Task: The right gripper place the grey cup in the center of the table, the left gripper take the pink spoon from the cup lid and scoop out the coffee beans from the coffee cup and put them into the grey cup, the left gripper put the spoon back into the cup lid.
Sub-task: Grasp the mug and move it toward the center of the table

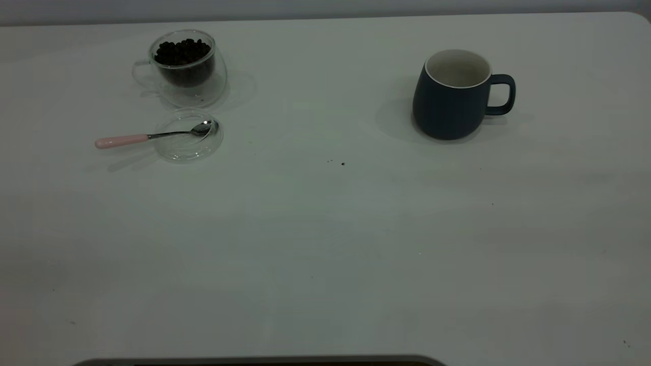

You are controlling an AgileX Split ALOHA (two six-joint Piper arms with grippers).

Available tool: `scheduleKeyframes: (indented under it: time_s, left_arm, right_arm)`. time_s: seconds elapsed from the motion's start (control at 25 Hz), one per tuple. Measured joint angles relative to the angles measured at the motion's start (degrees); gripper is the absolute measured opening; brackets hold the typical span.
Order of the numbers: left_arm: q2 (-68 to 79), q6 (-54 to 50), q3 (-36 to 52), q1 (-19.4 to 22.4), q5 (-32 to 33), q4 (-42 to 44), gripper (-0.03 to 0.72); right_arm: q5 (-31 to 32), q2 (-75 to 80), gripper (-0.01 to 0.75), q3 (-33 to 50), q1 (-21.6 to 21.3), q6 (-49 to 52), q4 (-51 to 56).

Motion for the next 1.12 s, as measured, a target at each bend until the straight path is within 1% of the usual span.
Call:
scheduleKeyframes:
  time_s: [0.28,0.36,0.48,0.64,0.84,1.04,1.12]
  left_arm:
    - [0.0,0.0,0.0,0.0,0.0,0.0,0.436]
    - [0.0,0.0,0.0,0.0,0.0,0.0,0.436]
    - [0.0,0.0,0.0,0.0,0.0,0.0,0.436]
    - [0.0,0.0,0.0,0.0,0.0,0.0,0.436]
    - [0.0,0.0,0.0,0.0,0.0,0.0,0.436]
    - [0.0,0.0,0.0,0.0,0.0,0.0,0.436]
    - [0.0,0.0,0.0,0.0,0.0,0.0,0.436]
  right_arm:
    - [-0.6,1.4,0.525,-0.3,0.0,0.0,2.4]
    - [-2.4,4.5,0.525,-1.2,0.0,-0.1,4.9]
    - [-7.6,12.6,0.554,-3.2,0.0,-3.2,8.4]
    - [-14.7,26.6,0.601,-5.8,0.0,-11.0,9.4]
    - [-24.1,45.2,0.597,-10.5,0.0,-23.4,14.3]
    - [-27.0,61.3,0.585,-16.6,0.0,-39.4,25.3]
    - [-27.9,67.5,0.585,-18.6,0.0,-47.7,29.3]
